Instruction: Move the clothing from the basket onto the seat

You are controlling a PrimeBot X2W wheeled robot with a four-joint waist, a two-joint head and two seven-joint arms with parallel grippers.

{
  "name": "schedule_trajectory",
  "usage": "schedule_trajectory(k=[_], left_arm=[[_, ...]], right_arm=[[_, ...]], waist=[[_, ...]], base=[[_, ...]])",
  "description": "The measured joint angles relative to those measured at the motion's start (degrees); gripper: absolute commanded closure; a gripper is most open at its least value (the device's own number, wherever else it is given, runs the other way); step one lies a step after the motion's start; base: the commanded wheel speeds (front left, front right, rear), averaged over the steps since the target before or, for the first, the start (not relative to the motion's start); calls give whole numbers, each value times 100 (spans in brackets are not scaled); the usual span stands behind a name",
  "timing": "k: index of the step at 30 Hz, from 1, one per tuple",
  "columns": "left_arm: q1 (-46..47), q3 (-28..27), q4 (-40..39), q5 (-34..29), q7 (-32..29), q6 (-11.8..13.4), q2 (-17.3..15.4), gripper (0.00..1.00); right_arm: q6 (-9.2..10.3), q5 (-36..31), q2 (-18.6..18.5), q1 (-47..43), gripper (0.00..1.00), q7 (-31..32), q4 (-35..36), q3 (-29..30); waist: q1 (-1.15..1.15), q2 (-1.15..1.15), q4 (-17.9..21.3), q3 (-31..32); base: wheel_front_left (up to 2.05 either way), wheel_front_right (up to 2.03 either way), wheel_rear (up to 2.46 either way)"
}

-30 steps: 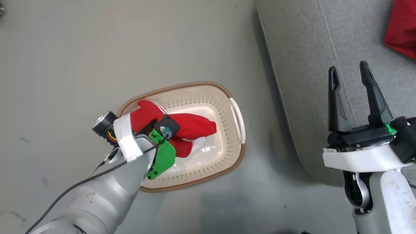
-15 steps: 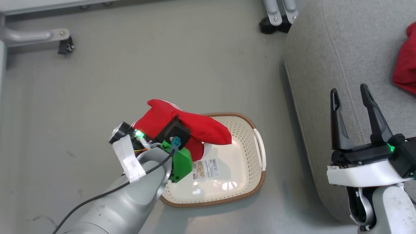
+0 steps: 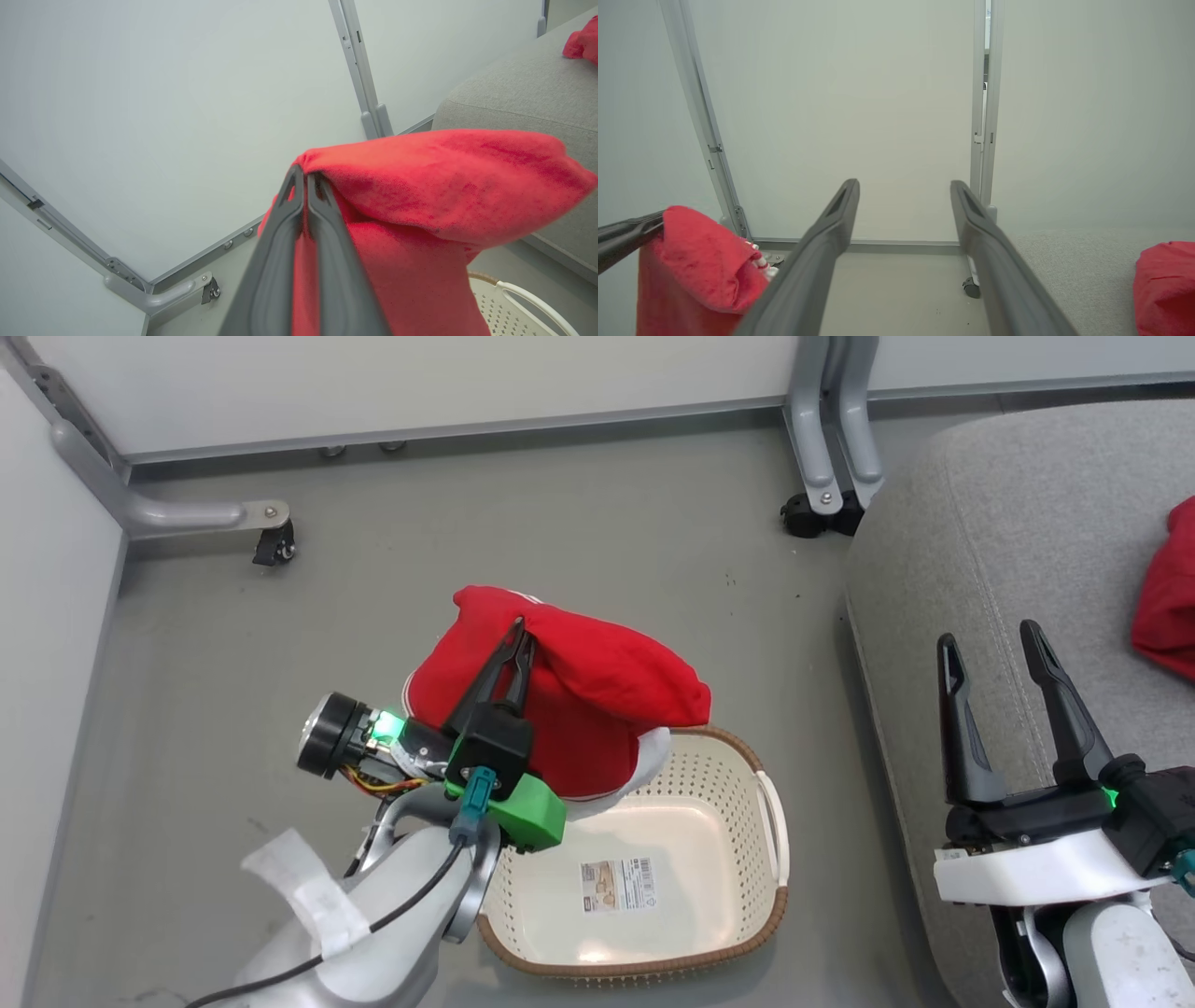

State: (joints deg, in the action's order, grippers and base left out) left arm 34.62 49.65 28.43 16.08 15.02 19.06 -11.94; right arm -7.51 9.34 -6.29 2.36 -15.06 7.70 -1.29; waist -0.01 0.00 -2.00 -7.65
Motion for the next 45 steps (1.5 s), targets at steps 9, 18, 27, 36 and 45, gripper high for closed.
schedule_trajectory(k=[9,18,27,36,45], left_arm=[[-664,-917,-1713,-581,1,96,-153,100],[-1135,-1937,-3332,-823,2,-97,96,100],[-1369,-2885,-4379,-803,11,-892,615,100],[-1431,-3318,-4642,-665,11,-1568,882,100],[-1421,-2705,-4387,-553,11,-2080,901,100]], right_arm=[[0,1,18,-105,0,0,4,-48],[0,9,86,-207,0,0,1,-105],[0,9,115,-242,0,1,5,-164],[0,11,133,-242,0,0,44,-256],[0,21,119,-241,0,0,56,-270]], waist=[[0,0,-68,225],[0,0,-126,303],[0,0,-126,345],[0,0,-50,282],[0,0,19,181]], base=[[0,0,0],[0,0,0],[0,0,0],[0,0,0],[0,0,0]])
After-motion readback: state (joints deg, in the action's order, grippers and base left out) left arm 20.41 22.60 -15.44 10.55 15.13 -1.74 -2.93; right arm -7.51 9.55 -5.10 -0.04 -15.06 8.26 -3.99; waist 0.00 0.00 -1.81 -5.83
